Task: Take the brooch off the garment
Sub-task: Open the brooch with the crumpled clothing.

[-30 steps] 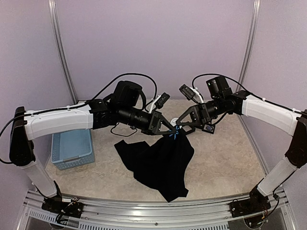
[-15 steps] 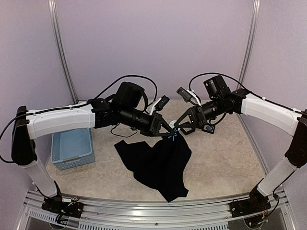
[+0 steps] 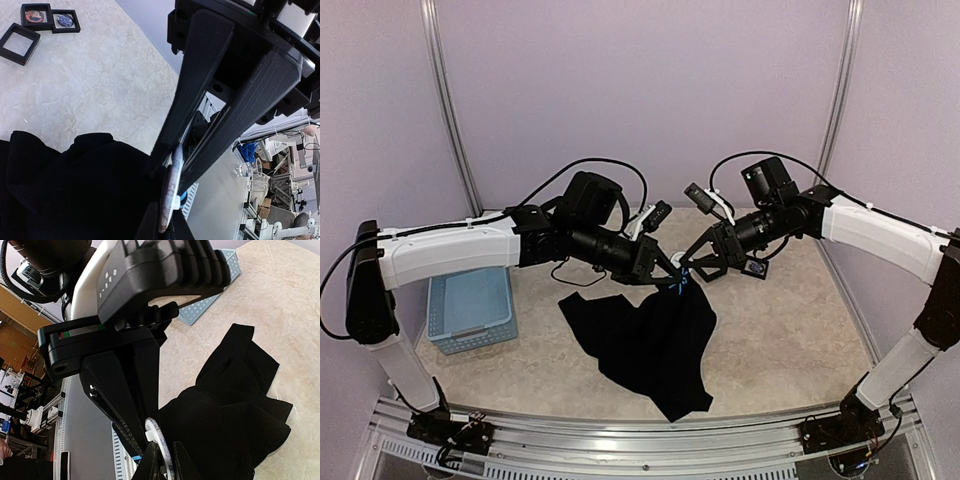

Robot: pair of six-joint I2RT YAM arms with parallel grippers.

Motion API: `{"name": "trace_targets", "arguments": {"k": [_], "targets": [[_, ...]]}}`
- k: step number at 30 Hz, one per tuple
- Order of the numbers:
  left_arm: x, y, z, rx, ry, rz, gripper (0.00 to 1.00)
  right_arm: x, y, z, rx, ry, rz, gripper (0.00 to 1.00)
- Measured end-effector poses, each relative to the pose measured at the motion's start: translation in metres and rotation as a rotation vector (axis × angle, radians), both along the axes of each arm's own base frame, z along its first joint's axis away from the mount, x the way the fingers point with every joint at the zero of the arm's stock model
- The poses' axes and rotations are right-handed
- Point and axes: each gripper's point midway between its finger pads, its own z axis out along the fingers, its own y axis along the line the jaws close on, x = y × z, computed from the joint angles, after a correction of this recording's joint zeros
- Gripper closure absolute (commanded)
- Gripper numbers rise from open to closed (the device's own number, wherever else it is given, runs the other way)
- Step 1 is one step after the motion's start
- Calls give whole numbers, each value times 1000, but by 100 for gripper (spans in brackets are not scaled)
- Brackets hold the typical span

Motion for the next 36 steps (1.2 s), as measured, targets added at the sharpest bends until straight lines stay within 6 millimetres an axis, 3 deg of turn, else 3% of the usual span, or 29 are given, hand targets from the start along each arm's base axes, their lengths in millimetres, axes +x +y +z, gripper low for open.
{"name": "trace_targets", "arguments": {"k": [13,18,21,25,28,36], "targets": [[0,4,-4,-36,25,5,100,5,2,-6,0,-29,-16,64],[-5,12,3,-64,21,4,100,2,1,3,38,-19,-16,46],[-8,17,4,-69,22,5,100,5,-5,19,86,-19,-32,41],[-8,18,3,-71,20,7,100,11,-15,49,168,-42,-63,41],[-8,18,4,-74,17,7,100,12,-17,58,191,-51,-70,45],[-8,18,5,-77,14,7,100,11,-18,33,127,7,-63,54]]}}
